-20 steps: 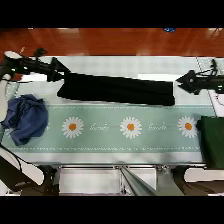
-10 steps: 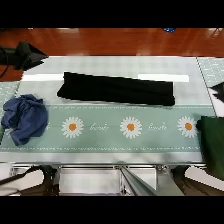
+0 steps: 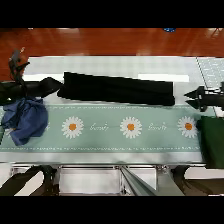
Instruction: Fold the shirts.
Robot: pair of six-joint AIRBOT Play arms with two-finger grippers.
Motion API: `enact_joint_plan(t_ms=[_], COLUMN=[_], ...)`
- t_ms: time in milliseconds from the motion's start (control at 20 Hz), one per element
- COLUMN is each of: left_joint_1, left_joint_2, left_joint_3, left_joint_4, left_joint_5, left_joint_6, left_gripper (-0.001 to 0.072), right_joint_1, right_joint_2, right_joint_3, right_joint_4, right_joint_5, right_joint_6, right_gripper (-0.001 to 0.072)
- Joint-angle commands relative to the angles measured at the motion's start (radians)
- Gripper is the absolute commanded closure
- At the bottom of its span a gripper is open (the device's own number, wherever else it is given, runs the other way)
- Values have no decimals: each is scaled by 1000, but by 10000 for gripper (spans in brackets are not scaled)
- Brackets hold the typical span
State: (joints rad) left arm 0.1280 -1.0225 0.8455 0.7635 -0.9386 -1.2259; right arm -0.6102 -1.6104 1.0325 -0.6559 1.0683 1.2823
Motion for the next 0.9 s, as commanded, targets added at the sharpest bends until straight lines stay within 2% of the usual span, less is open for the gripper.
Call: enact_joint_plan(t_ms=[0,400,450,500,550,700,750,800,850], left_joint_1=[-10,-10,-10,-10,-10,-10,-10,-10,-13], left_joint_2=[-22,-58,-58,-58,-58,-58,-58,-58,-58], left_joint_3=[-32,-32,-32,-32,-32,-32,-32,-32,-32], left_joint_4=[0,-6,-15,-25,-39,-61,-66,-78,-105], left_joint_5=[13,11,11,11,11,-2,-24,-59,-100], left_joint_6=[-2,-28,-27,-27,-27,-26,-23,-18,19], left_gripper=[201,201,201,201,202,204,228,364,600], right_joint_1=[88,245,261,269,272,267,263,263,263], right_joint_2=[-132,-240,-240,-237,-225,-110,-58,6,76], right_joint_3=[91,225,237,253,265,271,271,269,259], right_joint_4=[54,106,105,105,107,48,-3,-66,-115], right_joint_5=[35,42,48,65,82,114,141,177,205], right_joint_6=[-10,14,14,-1,-20,-38,-40,-43,-42], right_gripper=[293,309,441,629,685,685,685,685,685])
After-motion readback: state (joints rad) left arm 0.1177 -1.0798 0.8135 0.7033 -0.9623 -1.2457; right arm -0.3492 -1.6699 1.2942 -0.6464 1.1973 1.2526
